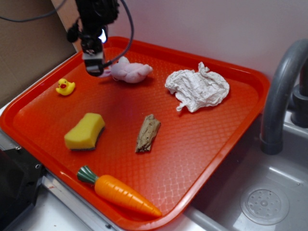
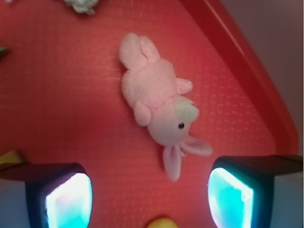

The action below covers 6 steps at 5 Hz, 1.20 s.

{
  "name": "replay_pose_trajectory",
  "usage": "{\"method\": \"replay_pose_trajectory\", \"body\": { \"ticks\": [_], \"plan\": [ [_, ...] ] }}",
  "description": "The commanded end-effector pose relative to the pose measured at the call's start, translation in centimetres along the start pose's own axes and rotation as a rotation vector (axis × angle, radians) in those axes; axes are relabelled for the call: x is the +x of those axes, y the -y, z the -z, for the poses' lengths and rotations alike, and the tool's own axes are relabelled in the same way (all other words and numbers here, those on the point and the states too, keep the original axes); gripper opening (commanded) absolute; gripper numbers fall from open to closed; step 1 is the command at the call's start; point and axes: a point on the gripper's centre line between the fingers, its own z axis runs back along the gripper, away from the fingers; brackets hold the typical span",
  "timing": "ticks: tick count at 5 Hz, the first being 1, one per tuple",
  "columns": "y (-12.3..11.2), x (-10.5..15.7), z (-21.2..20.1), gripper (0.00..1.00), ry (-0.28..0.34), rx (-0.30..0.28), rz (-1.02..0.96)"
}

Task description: Grab the pink bunny.

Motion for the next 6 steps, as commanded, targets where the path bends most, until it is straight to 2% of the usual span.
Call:
{"method": "replay_pose_trajectory", "body": {
  "ticks": [1, 2, 3, 4, 5, 6],
  "plan": [
    [-1.3, 2.1, 3.1, 1.0, -0.004, -0.01, 0.033],
    [-0.1, 2.1, 5.5, 0.93, 0.022, -0.076, 0.036],
    [0.7, 1.9, 6.6, 0.0, 0.146, -0.135, -0.043],
    [1.0, 1.5, 6.5, 0.0, 0.185, -0.146, -0.14],
    [1.7, 0.2, 2.6, 0.0, 0.221, -0.109, -0.398],
    [2.6, -0.2, -1.9, 0.0, 0.219, -0.085, -0.651]
  ]
}}
